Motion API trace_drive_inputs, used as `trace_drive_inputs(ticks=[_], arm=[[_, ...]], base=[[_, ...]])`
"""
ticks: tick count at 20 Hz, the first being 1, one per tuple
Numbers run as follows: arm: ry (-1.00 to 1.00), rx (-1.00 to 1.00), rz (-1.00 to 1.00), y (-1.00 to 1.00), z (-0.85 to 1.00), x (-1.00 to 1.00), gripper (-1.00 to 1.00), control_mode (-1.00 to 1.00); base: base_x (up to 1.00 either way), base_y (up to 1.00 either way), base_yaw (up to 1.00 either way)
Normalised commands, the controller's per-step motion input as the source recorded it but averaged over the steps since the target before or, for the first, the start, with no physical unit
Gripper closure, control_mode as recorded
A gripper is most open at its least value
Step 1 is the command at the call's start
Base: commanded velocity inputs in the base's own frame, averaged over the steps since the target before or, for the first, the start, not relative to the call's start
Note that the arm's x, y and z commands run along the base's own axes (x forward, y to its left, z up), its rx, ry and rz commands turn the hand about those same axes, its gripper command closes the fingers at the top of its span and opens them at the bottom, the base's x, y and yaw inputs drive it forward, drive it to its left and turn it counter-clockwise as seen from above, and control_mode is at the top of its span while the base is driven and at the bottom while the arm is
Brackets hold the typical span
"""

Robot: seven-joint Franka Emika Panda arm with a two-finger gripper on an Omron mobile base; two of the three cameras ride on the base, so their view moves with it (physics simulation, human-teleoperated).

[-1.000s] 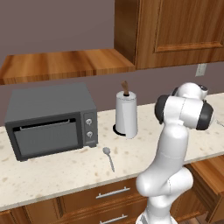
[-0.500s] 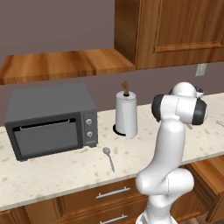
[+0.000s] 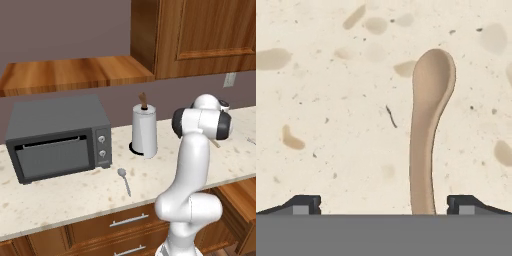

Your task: Organize the utensils by type. Pick up the wooden spoons from the counter and place them in the open cabinet. Then pick up the metallic utensils from the counter and place them in the open drawer.

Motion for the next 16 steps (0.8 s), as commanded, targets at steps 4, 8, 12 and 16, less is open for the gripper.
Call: trace_drive_inputs(ticks=[4,8,12,16], arm=[[0.00,-0.02,0.00,-0.14,-0.15,0.16,-1.00,-1.00],[0.00,-0.01,0.00,-0.01,-0.23,0.08,-1.00,-1.00],[0.00,0.00,0.00,0.00,-0.21,0.09,-1.00,-1.00],[0.00,-0.01,0.00,-0.01,-0.19,0.09,-1.00,-1.00]], base=[[0.00,0.00,0.00],[0.00,0.00,0.00],[0.00,0.00,0.00],[0.00,0.00,0.00]])
